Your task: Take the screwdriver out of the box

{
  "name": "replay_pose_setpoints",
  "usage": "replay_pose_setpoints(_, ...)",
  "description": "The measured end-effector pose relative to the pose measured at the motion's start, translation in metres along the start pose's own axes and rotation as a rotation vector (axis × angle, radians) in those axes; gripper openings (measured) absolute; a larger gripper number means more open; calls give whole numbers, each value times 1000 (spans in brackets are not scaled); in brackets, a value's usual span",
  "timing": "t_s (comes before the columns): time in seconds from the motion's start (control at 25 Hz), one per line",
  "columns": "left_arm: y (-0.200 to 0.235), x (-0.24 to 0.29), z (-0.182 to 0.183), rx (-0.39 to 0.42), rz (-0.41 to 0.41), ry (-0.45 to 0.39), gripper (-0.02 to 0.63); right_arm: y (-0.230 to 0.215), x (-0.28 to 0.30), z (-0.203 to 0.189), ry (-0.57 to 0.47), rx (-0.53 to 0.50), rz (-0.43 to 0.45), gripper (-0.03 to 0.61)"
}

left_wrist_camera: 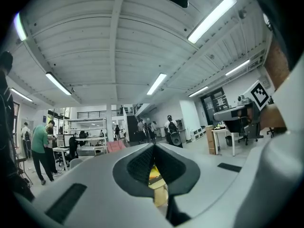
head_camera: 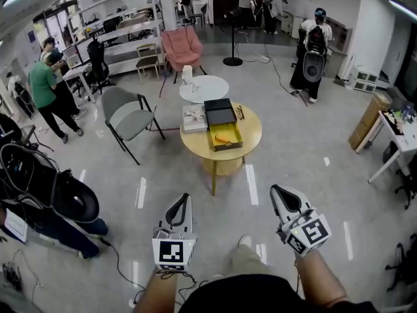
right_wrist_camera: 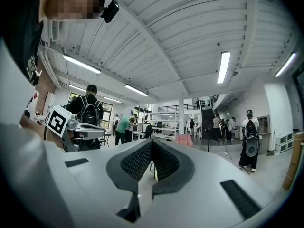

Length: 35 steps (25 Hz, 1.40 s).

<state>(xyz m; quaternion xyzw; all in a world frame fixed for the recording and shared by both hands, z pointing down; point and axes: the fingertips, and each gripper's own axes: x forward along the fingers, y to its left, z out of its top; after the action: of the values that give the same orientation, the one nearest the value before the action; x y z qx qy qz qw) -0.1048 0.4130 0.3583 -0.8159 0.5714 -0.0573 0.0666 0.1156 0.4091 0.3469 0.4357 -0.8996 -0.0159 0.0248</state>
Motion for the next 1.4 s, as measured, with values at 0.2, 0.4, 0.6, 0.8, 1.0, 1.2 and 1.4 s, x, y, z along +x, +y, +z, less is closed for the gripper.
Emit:
replay_pose_setpoints(0.2, 10, 37, -12, 11, 0, 25, 14, -28, 31, -8, -10, 8, 6, 15)
replay_pose_setpoints(0.4, 20, 79, -19, -13, 1, 20, 14, -59, 67, -12, -7, 23, 27, 15)
replay_pose_setpoints(0.6, 32, 125, -31, -2, 27, 60, 14, -92, 106, -21, 11, 43, 46, 15)
replay_pose_setpoints(0.8, 33, 172, -39, 4, 8, 72, 14, -121, 139, -32, 25, 57, 61, 15)
replay_pose_setpoints(1.0, 30, 208, -32, -27, 7, 54, 14, -148, 156, -31, 31, 56, 78, 15)
replay_pose_setpoints(1.2, 36, 237, -28, -31, 36, 64, 14, -177, 171, -23, 21, 62, 87, 15)
replay_pose_setpoints(1.4, 35, 267, -10, -20, 55, 45, 12, -196, 189, -13, 1, 53, 126, 15)
